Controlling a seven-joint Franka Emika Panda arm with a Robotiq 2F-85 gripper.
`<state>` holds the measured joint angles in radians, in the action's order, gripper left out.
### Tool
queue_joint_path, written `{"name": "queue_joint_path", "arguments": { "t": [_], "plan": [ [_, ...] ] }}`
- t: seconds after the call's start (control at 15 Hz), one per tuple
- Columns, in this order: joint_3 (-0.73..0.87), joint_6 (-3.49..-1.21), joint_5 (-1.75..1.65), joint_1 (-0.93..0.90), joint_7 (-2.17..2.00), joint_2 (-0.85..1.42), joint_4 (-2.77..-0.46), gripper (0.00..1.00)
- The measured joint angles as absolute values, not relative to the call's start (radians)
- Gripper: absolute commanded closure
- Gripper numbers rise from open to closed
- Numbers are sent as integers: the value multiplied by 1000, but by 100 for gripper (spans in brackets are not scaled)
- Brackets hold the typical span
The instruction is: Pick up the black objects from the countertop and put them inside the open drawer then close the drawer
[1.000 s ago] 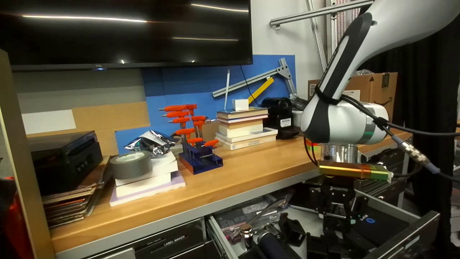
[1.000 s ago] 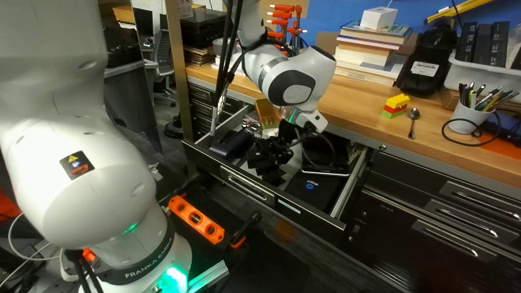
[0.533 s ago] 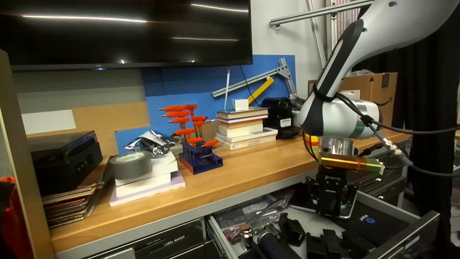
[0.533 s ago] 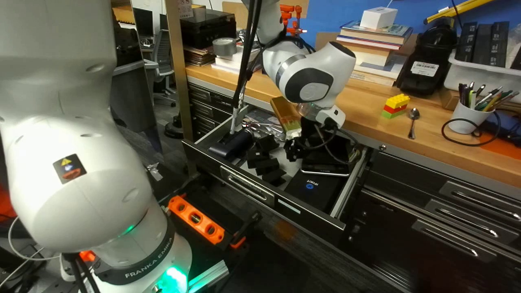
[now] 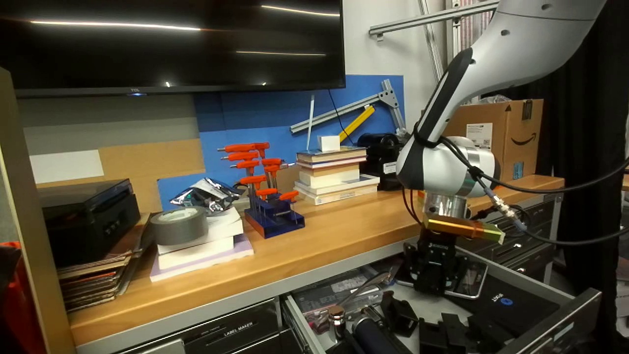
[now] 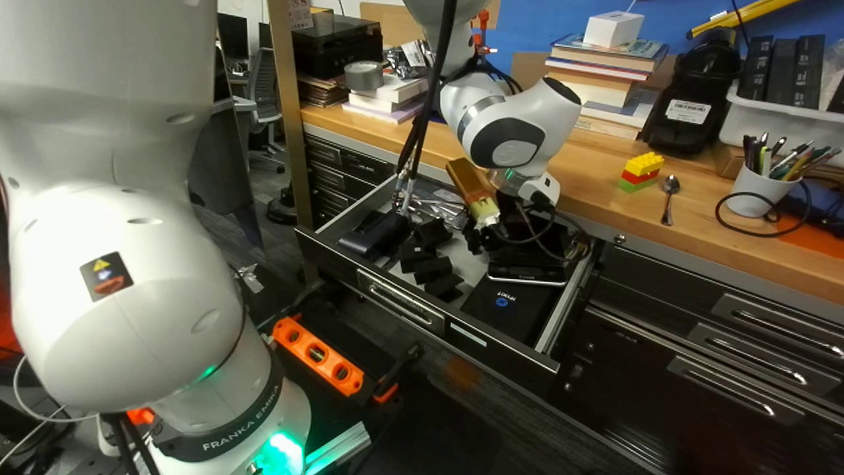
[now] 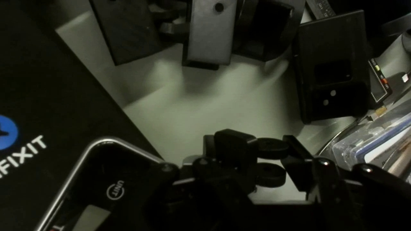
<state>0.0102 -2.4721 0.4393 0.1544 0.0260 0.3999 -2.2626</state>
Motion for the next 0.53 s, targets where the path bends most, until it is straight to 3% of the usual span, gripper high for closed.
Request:
{"name": "queue_joint_path", "arguments": {
  "t": [0.27,0.33,0.4,0.53],
  "plan": [
    [7,-2414,439,158,37,403,-2253,70],
    [6,-2400,439,158,39,403,-2251,20],
    [6,-2388,439,158,41,403,-2249,19],
    [6,-2364,439,158,42,403,-2246,4]
  ]
}}
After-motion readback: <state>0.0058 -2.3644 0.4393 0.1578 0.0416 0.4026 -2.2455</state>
